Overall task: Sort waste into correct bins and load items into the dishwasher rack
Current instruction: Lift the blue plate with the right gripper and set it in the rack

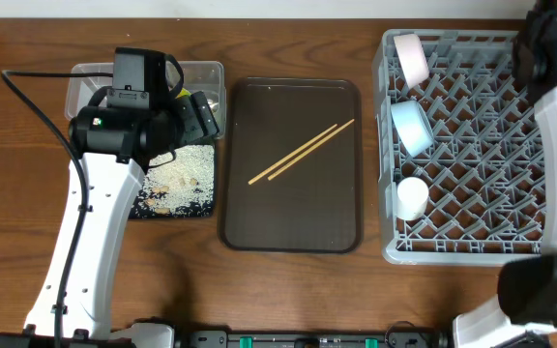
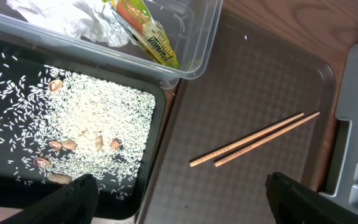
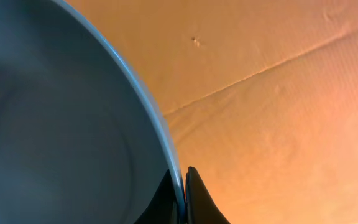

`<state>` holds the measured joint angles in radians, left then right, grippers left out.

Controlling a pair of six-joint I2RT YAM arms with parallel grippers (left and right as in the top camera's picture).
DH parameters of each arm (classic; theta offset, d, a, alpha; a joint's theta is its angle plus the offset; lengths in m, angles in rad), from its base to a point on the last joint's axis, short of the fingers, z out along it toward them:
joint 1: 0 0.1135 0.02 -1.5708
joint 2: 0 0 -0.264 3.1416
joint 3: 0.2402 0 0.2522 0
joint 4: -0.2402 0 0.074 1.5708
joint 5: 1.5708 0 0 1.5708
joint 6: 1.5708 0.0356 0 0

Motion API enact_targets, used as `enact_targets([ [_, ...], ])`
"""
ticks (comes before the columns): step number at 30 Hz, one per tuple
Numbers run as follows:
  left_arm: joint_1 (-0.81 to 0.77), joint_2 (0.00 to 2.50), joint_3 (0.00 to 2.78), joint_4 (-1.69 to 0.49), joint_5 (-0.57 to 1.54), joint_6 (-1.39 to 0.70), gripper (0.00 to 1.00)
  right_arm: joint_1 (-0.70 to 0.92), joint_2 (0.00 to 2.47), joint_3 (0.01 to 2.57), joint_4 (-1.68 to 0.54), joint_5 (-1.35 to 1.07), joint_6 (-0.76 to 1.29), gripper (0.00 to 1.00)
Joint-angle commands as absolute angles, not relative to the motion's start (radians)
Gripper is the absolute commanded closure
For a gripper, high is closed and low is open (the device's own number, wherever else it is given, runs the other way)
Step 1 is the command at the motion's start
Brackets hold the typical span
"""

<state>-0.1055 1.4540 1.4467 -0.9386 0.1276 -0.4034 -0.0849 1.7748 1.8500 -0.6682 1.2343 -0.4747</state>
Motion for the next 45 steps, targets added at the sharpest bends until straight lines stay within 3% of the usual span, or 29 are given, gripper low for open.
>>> enact_targets([
  [1,-0.101,1.457,1.444,-0.942,0.119,-0.397,0.11,-0.101,1.83,1.85,-0.633,1.28,-0.654,0.99],
  [13,-0.101,1.457,1.444,-0.942,0.119,-0.397,0.11,-0.121,1.993,1.85,-0.329,1.191,-1.193,0.99],
  [38,-0.101,1.457,1.444,-0.942,0.119,-0.397,0.11,-0.117,2.053,1.849,-0.401,1.039,-1.079,0.99],
  [40,-0.101,1.457,1.444,-0.942,0.119,-0.397,0.11,-0.107,2.053,1.849,-0.401,1.034,-1.067,0.96],
  [43,-0.101,1.457,1.444,-0.942,0.119,-0.397,0.11,-0.085,2.053,1.849,-0.401,1.016,-1.039,0.73],
  [45,-0.101,1.457,1.444,-0.942,0.119,-0.397,0.11,-0.062,2.053,1.849,-0.401,1.012,-1.032,0.66],
])
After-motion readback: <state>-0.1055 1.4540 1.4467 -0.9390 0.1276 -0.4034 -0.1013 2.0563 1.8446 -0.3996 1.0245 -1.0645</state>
